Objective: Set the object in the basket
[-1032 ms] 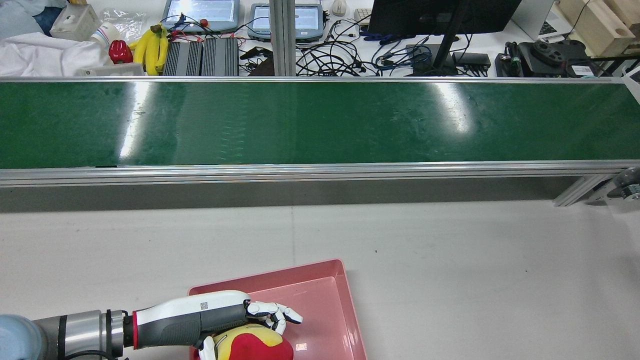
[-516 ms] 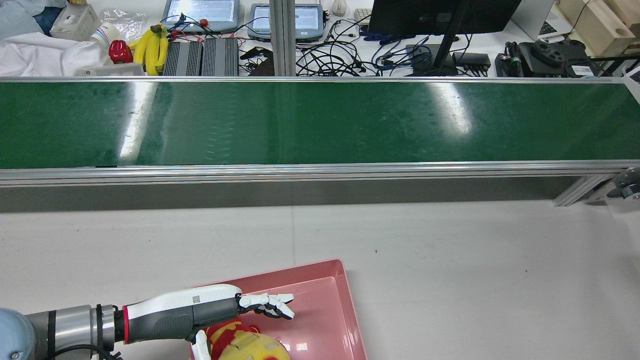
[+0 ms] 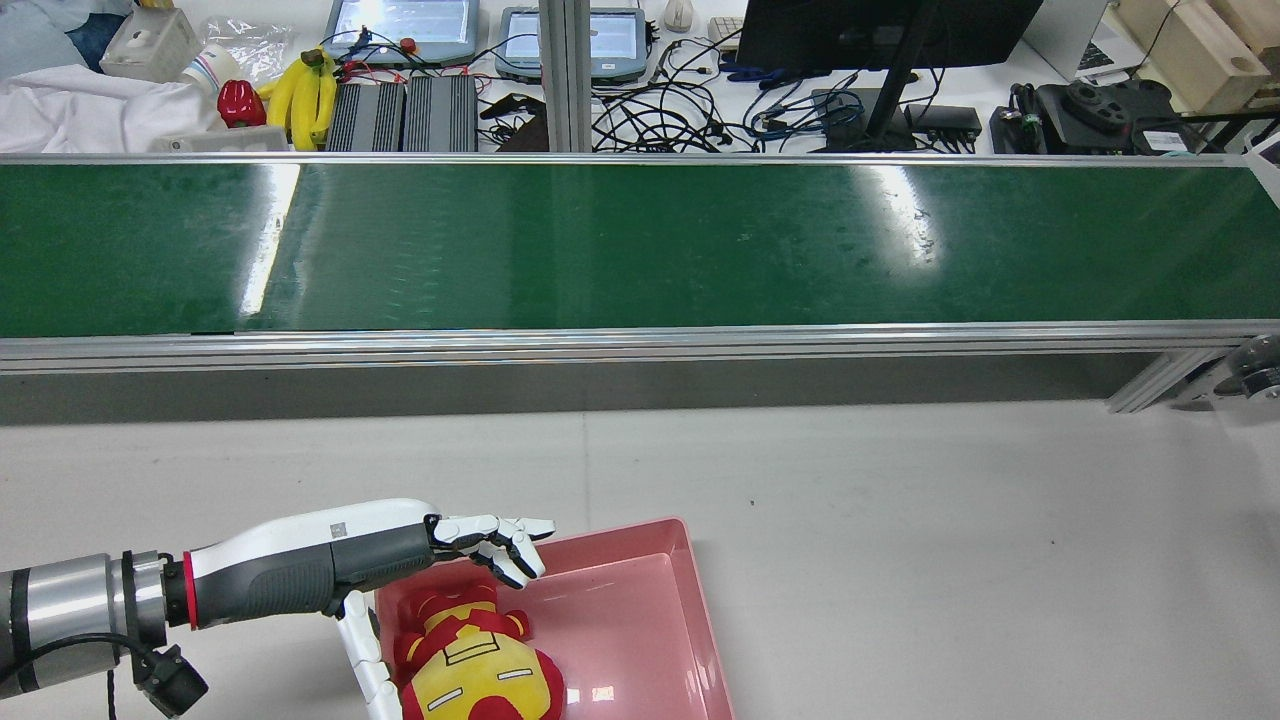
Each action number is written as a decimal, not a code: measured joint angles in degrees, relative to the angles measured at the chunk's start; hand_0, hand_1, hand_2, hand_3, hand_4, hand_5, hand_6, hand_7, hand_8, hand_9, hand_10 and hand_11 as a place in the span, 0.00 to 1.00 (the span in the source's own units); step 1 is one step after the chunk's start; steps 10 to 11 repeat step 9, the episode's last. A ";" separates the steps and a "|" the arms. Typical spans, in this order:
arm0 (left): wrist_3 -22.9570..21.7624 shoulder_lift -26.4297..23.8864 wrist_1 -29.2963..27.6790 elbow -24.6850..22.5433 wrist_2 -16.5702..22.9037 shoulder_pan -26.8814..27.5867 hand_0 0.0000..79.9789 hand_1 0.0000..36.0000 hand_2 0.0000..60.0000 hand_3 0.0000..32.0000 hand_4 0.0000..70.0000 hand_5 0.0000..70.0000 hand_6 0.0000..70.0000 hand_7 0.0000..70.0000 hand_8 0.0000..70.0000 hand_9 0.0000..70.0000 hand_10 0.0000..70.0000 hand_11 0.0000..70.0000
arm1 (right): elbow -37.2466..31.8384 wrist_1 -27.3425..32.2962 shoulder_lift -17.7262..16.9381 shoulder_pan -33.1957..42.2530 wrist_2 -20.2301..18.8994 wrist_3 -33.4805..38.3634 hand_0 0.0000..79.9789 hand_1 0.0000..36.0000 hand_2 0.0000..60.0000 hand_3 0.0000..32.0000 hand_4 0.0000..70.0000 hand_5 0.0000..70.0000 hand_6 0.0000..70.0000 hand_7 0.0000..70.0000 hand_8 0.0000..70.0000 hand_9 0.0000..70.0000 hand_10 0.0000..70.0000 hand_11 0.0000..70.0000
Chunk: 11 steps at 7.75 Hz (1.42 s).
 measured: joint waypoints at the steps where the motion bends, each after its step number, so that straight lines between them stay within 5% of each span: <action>1: -0.02 0.06 0.86 -1.30 0.05 -1.31 0.70 0.37 0.00 0.00 0.11 0.56 0.10 0.14 0.25 0.38 0.04 0.08 | 0.00 0.00 0.00 -0.01 0.00 0.00 0.00 0.00 0.00 0.00 0.00 0.00 0.00 0.00 0.00 0.00 0.00 0.00; 4: -0.07 0.15 2.45 -4.65 0.18 -5.37 0.67 0.38 0.00 0.00 0.11 0.63 0.12 0.18 0.31 0.47 0.11 0.18 | 0.00 0.00 0.00 -0.02 0.00 0.00 0.00 0.00 0.00 0.00 0.00 0.00 0.00 0.00 0.00 0.00 0.00 0.00; 9: -1.38 4.90 3.14 -11.25 0.19 -15.72 0.66 0.42 0.00 0.00 0.11 0.67 0.12 0.20 0.32 0.49 0.13 0.22 | 0.00 0.03 0.00 -0.02 0.00 0.00 0.00 0.00 0.00 0.00 0.00 0.00 0.00 0.00 0.00 0.00 0.00 0.00; 11: -1.38 4.90 3.14 -11.25 0.19 -15.72 0.66 0.42 0.00 0.00 0.11 0.67 0.12 0.20 0.32 0.49 0.13 0.22 | 0.00 0.03 0.00 -0.02 0.00 0.00 0.00 0.00 0.00 0.00 0.00 0.00 0.00 0.00 0.00 0.00 0.00 0.00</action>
